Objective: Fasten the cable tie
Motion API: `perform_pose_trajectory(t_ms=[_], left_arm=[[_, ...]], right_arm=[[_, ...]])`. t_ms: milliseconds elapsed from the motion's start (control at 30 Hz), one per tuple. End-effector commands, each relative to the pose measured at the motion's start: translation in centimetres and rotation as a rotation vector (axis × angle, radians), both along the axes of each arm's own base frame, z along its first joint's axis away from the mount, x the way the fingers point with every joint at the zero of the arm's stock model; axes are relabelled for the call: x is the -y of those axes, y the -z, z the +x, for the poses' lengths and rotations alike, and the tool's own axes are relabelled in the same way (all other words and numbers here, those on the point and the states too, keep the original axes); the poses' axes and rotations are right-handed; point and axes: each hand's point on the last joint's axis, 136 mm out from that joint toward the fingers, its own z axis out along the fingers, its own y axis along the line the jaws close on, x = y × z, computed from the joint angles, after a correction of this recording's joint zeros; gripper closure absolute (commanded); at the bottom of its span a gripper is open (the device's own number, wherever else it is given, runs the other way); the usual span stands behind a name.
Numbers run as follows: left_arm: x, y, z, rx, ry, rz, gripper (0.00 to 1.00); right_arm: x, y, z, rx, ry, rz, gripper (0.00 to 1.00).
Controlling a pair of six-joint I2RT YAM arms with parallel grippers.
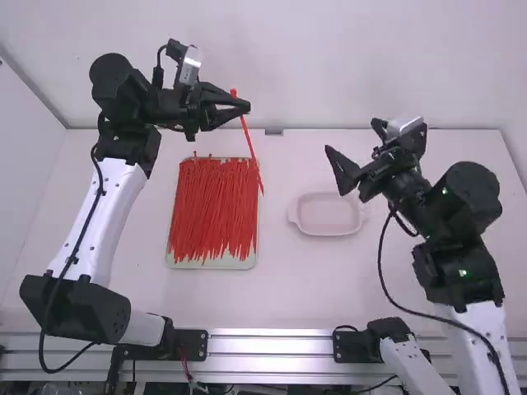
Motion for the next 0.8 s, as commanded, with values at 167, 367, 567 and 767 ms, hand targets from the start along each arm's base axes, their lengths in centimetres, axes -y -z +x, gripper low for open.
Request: perform_pose_trajectory(t_ms=[167,367,567,767], left_arm=[[0.3,0.0,-1.2,0.053,0.06,0.013,0.98],[0.6,0.0,-1.3,0.016,0.066,0.012,0.98],[0.7,-0.3,-1.3,0.045,0.06,0.007,0.98],[2.1,-0.7,-2.4,0.059,0.102,0.001,0.98]], right_arm=[[-2.7,-1.0,-1.3,-0.048,-0.474,0.105,0.03],[-4.2,0.8,0.6,-0.131,-0.654,0.143,0.0],[-6.5,2.3,1.6,-0.141,-0.738,0.138,0.01],[-9.7,3.5,1.5,-0.14,-0.826,0.127,0.01]])
